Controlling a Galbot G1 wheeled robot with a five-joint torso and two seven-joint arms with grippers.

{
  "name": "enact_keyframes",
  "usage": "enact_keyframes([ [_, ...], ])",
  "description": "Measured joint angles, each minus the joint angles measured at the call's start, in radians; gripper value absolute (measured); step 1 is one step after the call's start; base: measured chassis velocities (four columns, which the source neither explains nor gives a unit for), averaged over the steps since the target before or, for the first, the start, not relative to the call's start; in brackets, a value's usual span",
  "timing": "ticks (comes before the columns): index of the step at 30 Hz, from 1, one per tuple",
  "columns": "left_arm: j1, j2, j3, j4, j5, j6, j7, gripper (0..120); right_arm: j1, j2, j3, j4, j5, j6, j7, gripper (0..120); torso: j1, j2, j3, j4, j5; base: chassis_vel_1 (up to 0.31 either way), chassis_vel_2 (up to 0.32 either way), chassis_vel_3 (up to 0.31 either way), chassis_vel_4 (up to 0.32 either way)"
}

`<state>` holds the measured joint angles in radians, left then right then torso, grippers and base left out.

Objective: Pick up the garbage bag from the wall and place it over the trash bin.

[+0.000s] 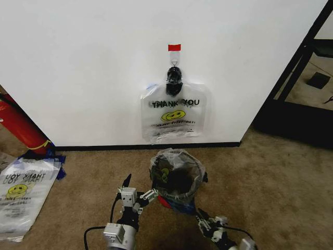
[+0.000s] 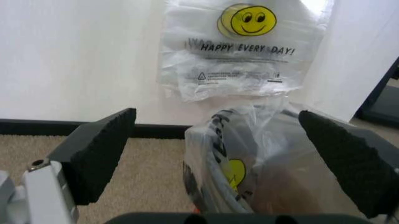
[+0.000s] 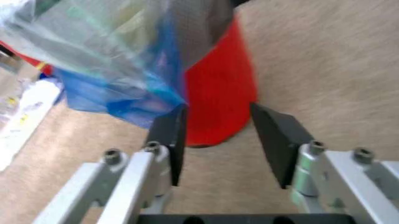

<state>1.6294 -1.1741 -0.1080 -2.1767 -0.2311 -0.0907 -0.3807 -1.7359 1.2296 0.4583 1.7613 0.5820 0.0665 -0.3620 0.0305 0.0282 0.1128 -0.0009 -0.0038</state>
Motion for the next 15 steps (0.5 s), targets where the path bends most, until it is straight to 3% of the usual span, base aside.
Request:
enact_keyframes([
  [1, 0.0, 0.0, 0.0, 0.0, 0.0, 0.0, 0.0, 100, 0.0, 0.0, 0.0, 0.0, 0.0, 0.0, 0.0, 43, 0.0, 0.0, 0.0, 0.0, 0.0, 0.0, 0.0, 0.0, 0.0],
  [7, -0.032, 0.007, -0.006, 0.01, -0.013, 0.003, -0.002, 100, -0.03, -0.033, 0.101, -0.027, -0.008, 0.055, -0.102, 70, 0.0, 0.0, 0.0, 0.0, 0.0, 0.0, 0.0, 0.0, 0.0],
  [10, -0.038, 0.008, -0.011, 0.01, -0.019, 0.006, -0.004, 100, -0.028, -0.035, 0.115, -0.033, 0.03, 0.075, -0.111, 77, 0.0, 0.0, 0.0, 0.0, 0.0001, 0.0, 0.0, 0.0, 0.0],
  [12, -0.037, 0.011, -0.018, 0.01, -0.022, 0.007, -0.005, 100, -0.016, -0.037, 0.133, -0.044, 0.139, 0.066, -0.111, 86, 0.0, 0.0, 0.0, -0.0001, 0.0001, 0.0, 0.0, 0.0, 0.0],
  [15, -0.032, 0.015, -0.025, 0.014, -0.024, 0.006, -0.006, 100, 0.041, -0.03, 0.186, -0.07, 0.446, -0.068, -0.121, 97, 0.0, 0.0, 0.0, 0.0001, 0.0, 0.0, 0.0, 0.0, 0.0],
])
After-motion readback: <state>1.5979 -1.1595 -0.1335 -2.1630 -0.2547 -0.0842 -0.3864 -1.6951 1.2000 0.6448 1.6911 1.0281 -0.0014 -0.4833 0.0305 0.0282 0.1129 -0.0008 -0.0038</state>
